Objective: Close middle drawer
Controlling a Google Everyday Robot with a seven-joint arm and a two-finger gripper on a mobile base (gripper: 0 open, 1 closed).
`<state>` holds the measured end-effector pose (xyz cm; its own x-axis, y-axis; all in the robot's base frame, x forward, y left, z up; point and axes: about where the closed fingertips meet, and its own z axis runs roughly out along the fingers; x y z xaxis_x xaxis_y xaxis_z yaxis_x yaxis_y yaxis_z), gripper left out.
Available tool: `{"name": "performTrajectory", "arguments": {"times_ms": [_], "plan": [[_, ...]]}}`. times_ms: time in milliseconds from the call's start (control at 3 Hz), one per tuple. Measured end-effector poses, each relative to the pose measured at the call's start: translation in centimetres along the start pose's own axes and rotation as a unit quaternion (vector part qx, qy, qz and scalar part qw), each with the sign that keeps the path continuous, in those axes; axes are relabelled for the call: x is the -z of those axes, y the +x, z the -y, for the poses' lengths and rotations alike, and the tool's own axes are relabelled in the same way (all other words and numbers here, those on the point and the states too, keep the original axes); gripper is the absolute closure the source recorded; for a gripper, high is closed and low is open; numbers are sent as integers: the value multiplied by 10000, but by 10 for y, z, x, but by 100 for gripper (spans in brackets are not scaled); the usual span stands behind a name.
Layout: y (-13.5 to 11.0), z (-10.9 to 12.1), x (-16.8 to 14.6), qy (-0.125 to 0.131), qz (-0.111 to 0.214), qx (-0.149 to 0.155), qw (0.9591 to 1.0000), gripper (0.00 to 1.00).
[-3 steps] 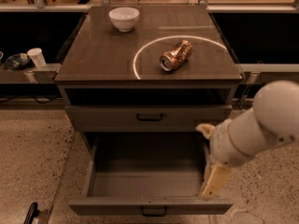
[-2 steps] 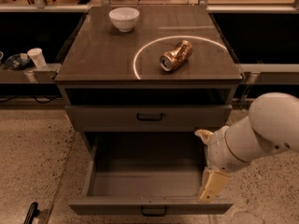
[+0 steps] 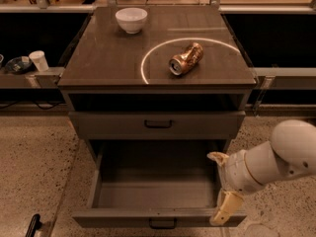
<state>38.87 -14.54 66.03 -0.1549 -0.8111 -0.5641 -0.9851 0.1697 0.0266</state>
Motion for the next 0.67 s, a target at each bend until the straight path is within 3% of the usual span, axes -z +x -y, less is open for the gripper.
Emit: {"name": "performTrajectory", "arguments": {"times_ms": [333,667], "plan": [[39,-9,-24,303,328,248,9987,18],[63,-24,-52,510,519,583,9956,49]]}}
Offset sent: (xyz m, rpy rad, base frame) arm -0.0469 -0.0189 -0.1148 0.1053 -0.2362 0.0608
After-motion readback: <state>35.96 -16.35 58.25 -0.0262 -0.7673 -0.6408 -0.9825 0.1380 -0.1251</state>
